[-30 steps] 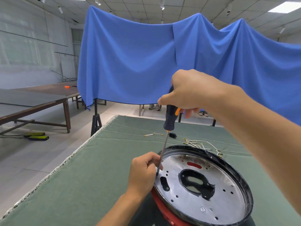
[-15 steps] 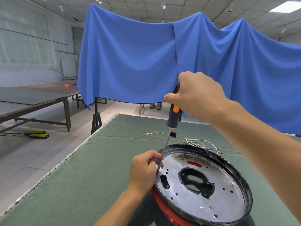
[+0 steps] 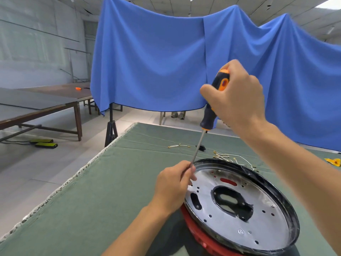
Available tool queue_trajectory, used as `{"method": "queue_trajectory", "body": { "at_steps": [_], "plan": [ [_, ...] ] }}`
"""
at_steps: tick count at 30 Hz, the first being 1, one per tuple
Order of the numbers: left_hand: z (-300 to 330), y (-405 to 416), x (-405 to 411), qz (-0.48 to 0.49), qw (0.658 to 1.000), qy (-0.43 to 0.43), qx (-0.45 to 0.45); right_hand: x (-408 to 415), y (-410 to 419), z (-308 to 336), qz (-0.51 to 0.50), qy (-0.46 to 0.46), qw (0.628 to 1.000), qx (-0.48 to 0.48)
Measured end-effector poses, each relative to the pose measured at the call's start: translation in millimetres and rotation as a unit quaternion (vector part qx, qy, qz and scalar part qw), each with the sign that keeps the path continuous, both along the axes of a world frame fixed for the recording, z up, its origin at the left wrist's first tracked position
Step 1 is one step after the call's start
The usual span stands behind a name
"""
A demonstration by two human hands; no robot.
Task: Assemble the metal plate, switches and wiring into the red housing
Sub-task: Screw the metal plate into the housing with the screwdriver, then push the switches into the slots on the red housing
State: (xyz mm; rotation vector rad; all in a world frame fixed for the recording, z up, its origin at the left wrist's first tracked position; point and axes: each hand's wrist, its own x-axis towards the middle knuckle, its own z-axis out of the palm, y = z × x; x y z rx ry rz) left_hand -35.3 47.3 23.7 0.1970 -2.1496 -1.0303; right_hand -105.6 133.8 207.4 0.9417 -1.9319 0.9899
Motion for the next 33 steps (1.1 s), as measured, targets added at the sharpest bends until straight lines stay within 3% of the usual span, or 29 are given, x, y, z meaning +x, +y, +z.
{"method": "queue_trajectory", "body": {
  "at_steps": [4,7,12,14,17,22,27,30,33],
  "plan": [
    [-0.7,0.3,-1.9,0.026,0.999,0.013,-0.017,-3.7,0.9,3.1,0.030,-0.033,0.999,-0.006],
    [-2.6,1.6,-1.1,0.004,0.999,0.044,0.021,-6.7,7.6,-1.2,0.048,-0.023,0.997,-0.055],
    [5.7,0.7,-2.3,0.062,0.969,0.147,0.187,-7.9,20.8,12.3,0.103,-0.003,0.967,-0.232],
    [7.8,-4.9,-3.3,0.084,0.948,0.137,0.274,-6.4,22.7,9.4,0.135,0.010,0.960,-0.245],
    [11.5,-14.6,-3.7,0.052,0.916,0.084,0.390,-3.5,16.0,-15.3,0.163,0.002,0.975,-0.151],
    [11.4,-18.7,0.3,-0.008,0.885,0.040,0.463,3.5,-4.7,-73.1,0.169,0.040,0.983,0.058],
    [14.2,-33.4,3.2,-0.099,0.817,-0.008,0.568,9.5,-21.2,-110.7,0.212,0.065,0.931,0.290],
    [12.1,-45.7,5.0,-0.138,0.782,-0.047,0.606,10.3,-24.8,-124.2,0.230,0.003,0.914,0.333],
    [4.0,-62.9,3.0,-0.134,0.763,-0.059,0.630,14.5,-23.6,-132.6,0.224,-0.099,0.920,0.308]
  ]
}}
